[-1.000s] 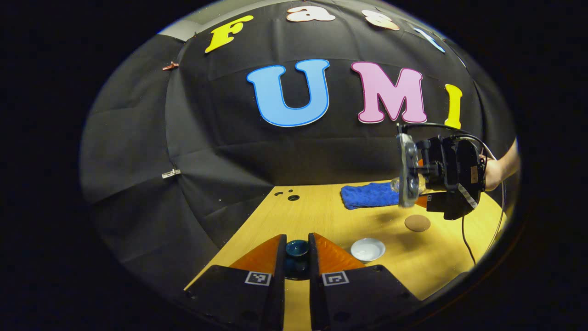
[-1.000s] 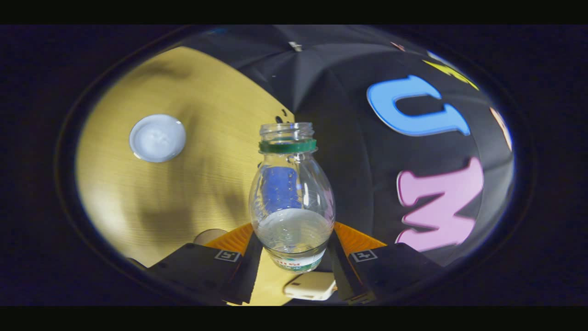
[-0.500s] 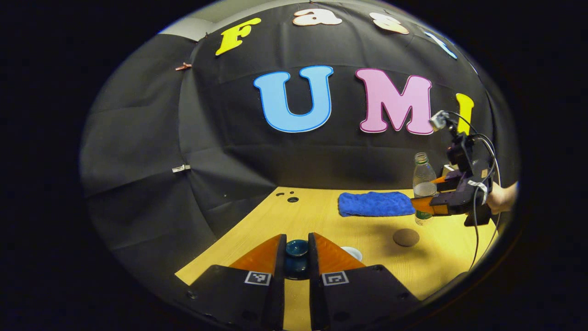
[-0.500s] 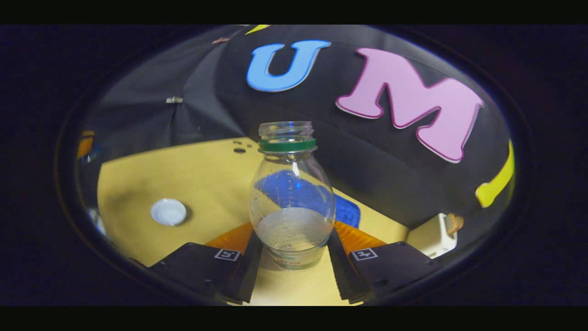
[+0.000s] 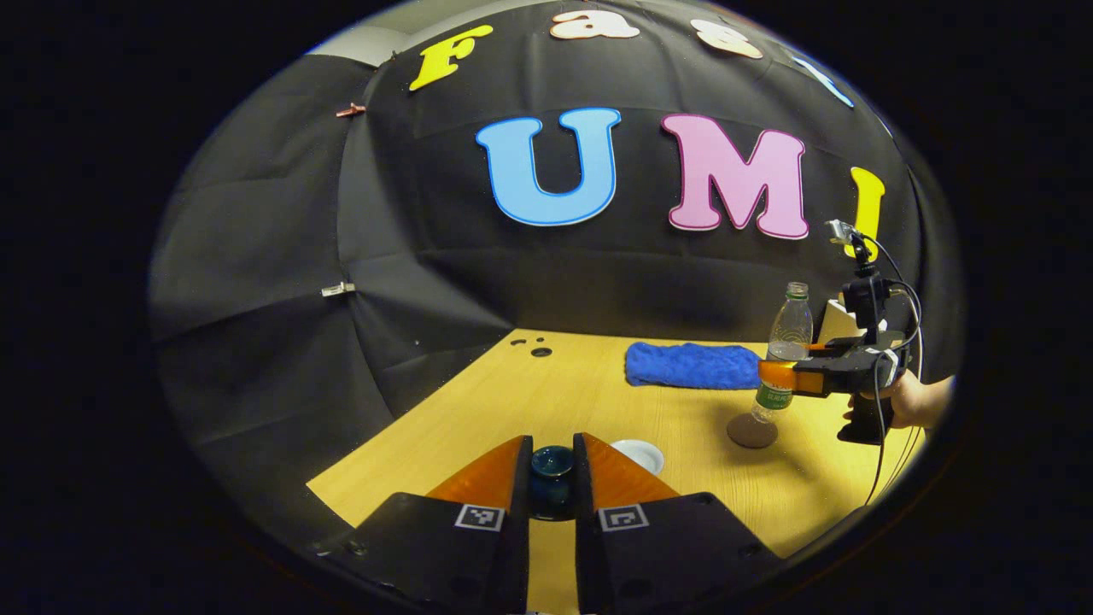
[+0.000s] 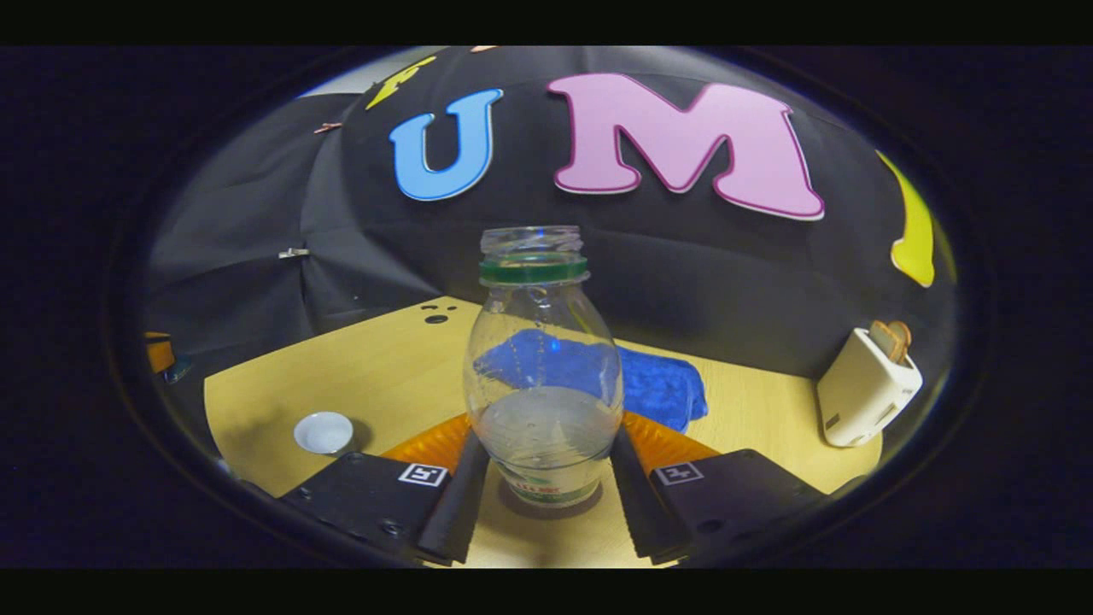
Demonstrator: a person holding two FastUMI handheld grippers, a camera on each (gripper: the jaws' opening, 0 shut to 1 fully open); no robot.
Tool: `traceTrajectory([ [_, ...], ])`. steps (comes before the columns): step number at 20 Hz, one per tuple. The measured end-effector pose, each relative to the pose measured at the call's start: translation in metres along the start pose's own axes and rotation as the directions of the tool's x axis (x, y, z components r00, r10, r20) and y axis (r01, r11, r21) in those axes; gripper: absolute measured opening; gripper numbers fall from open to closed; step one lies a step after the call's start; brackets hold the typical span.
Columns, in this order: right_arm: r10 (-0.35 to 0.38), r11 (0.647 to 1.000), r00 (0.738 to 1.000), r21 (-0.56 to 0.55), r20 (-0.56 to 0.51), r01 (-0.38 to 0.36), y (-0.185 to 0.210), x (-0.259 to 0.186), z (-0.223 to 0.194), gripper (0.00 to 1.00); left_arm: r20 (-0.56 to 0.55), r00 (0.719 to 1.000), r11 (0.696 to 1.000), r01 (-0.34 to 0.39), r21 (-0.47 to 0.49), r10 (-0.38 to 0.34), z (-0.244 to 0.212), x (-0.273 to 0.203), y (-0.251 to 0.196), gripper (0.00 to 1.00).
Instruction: Open the teacup lid with one hand, grasp the water bottle and pour water into the teacup with the other hand; after pouring, place the water bottle on the coaster and then close the teacup lid.
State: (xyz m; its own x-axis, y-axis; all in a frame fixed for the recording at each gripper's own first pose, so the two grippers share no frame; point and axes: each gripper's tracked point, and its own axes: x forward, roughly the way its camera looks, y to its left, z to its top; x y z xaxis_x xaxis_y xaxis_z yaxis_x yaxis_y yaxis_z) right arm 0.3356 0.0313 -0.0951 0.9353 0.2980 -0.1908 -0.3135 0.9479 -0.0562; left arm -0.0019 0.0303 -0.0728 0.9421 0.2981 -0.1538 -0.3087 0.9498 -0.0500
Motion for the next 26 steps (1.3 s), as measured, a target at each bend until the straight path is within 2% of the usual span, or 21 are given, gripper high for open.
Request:
traceTrajectory([
  [4,-0.015,0.998,1.000,0.066,0.026,0.014,-0.004,0.008,-0.008,0.75,-0.028,0.999,1.000,0.023,-0.008,-0.023,-0.017,0.006,-0.007,0.26],
  [8,-0.023,0.999,1.000,0.042,0.016,0.022,-0.003,0.014,-0.017,0.76,-0.020,0.999,0.999,0.029,-0.019,-0.029,-0.016,0.014,-0.010,0.26],
  [9,-0.027,0.999,1.000,0.034,0.009,0.026,-0.003,0.014,-0.020,0.72,-0.016,0.999,0.999,0.030,-0.025,-0.030,-0.015,0.015,-0.010,0.26],
  [10,-0.024,0.999,1.000,0.036,0.002,0.024,-0.001,0.015,-0.023,0.78,-0.014,0.999,0.999,0.030,-0.029,-0.031,-0.013,0.016,-0.010,0.26],
  [13,-0.024,0.998,1.000,0.050,0.006,0.024,0.001,0.014,-0.029,0.80,-0.009,0.999,0.999,0.033,-0.037,-0.034,-0.014,0.023,-0.010,0.26],
  [14,-0.032,0.999,0.999,0.042,0.001,0.032,-0.001,0.014,-0.032,0.77,-0.012,0.999,0.999,0.034,-0.041,-0.035,-0.015,0.025,-0.011,0.26],
  [15,-0.036,0.998,0.999,0.042,-0.008,0.036,-0.003,0.013,-0.035,0.80,-0.014,0.999,0.998,0.034,-0.047,-0.035,-0.016,0.026,-0.011,0.26],
  [18,-0.039,0.998,0.999,0.052,-0.030,0.041,-0.005,0.014,-0.040,0.80,-0.014,0.999,0.998,0.037,-0.057,-0.038,-0.016,0.028,-0.011,0.26],
  [20,-0.048,0.998,0.998,0.044,-0.031,0.049,-0.007,0.014,-0.041,0.88,-0.011,0.999,0.998,0.040,-0.053,-0.041,-0.015,0.030,-0.011,0.26],
  [21,-0.048,0.998,0.998,0.041,-0.039,0.050,-0.008,0.014,-0.042,0.98,-0.010,0.999,0.998,0.039,-0.052,-0.040,-0.016,0.031,-0.011,0.26],
  [24,-0.074,0.997,0.996,0.033,-0.046,0.076,-0.012,0.006,-0.049,0.99,-0.008,0.999,0.998,0.043,-0.054,-0.044,-0.015,0.039,-0.012,0.26],
  [25,-0.081,0.996,0.995,0.032,-0.051,0.083,-0.014,0.001,-0.054,0.95,-0.004,0.999,0.998,0.046,-0.053,-0.046,-0.015,0.043,-0.013,0.26],
  [26,-0.090,0.995,0.994,0.034,-0.060,0.092,-0.016,-0.005,-0.060,0.99,0.001,0.999,0.997,0.052,-0.051,-0.052,-0.013,0.046,-0.016,0.26],
])
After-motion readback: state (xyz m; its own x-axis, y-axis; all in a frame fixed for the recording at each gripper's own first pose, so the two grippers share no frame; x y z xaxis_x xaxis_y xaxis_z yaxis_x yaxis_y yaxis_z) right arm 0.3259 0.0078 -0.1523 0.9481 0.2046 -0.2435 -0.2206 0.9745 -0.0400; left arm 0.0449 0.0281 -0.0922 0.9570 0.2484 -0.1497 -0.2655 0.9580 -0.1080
